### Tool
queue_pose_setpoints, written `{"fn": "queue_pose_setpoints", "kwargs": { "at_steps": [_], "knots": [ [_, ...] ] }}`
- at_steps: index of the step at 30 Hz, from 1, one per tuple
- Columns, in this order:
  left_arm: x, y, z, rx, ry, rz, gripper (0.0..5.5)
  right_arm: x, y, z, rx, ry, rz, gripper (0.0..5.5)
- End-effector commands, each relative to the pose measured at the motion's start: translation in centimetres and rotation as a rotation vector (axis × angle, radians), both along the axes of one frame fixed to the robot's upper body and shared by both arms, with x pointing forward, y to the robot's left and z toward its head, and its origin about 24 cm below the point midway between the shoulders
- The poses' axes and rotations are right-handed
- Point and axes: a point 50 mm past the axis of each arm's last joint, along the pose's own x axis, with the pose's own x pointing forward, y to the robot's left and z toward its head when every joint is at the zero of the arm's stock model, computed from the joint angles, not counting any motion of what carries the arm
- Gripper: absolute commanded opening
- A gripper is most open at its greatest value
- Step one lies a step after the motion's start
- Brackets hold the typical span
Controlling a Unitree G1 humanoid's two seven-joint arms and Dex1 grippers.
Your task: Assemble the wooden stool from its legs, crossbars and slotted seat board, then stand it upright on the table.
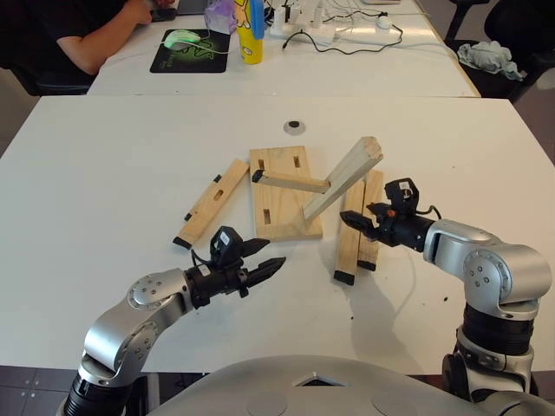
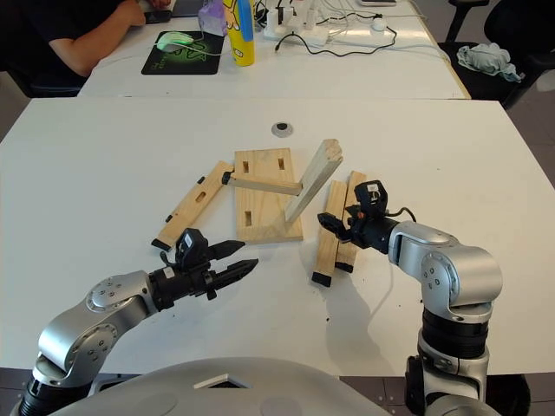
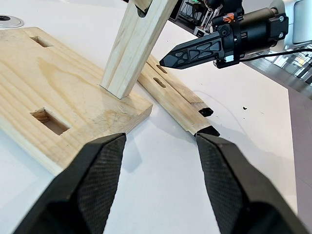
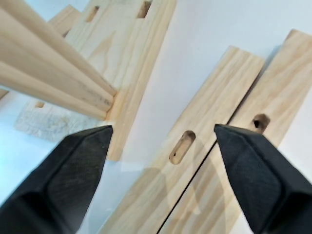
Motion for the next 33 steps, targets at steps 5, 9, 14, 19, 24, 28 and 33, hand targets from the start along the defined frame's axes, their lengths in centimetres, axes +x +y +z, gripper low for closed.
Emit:
{"fn": "queue_pose_setpoints", "kwargs": {
  "at_steps": [5,9,14,19,24,28,33],
  "knots": [
    [0.1,0.2,-0.1,0.01,0.0,0.018,2.69,-1.8,0.0,-1.6,0.021,0.187,0.034,3.87],
    [0.1,0.3,-0.2,0.012,0.004,0.028,2.69,-2.6,0.1,-2.1,0.026,0.253,0.058,3.87],
    [0.1,0.4,-0.2,0.01,0.007,0.039,2.69,-2.8,-0.3,-2.2,-0.01,0.271,0.07,3.87],
    [0.1,0.4,-0.2,0.003,0.008,0.058,2.69,-2.6,0.3,-2.7,-0.046,0.296,0.097,3.87],
    [0.7,0.5,-0.1,-0.001,0.009,0.032,2.69,-2.7,2.2,-3.3,-0.043,0.291,0.119,3.87],
    [1.0,0.8,0.1,0.01,0.006,0.017,2.69,-3.3,1.9,-3.9,-0.245,0.286,0.127,3.87],
    [0.9,0.7,0.1,0.002,0.006,0.029,2.69,-2.9,0.6,-3.8,-0.42,0.229,0.128,3.87]
  ]
}}
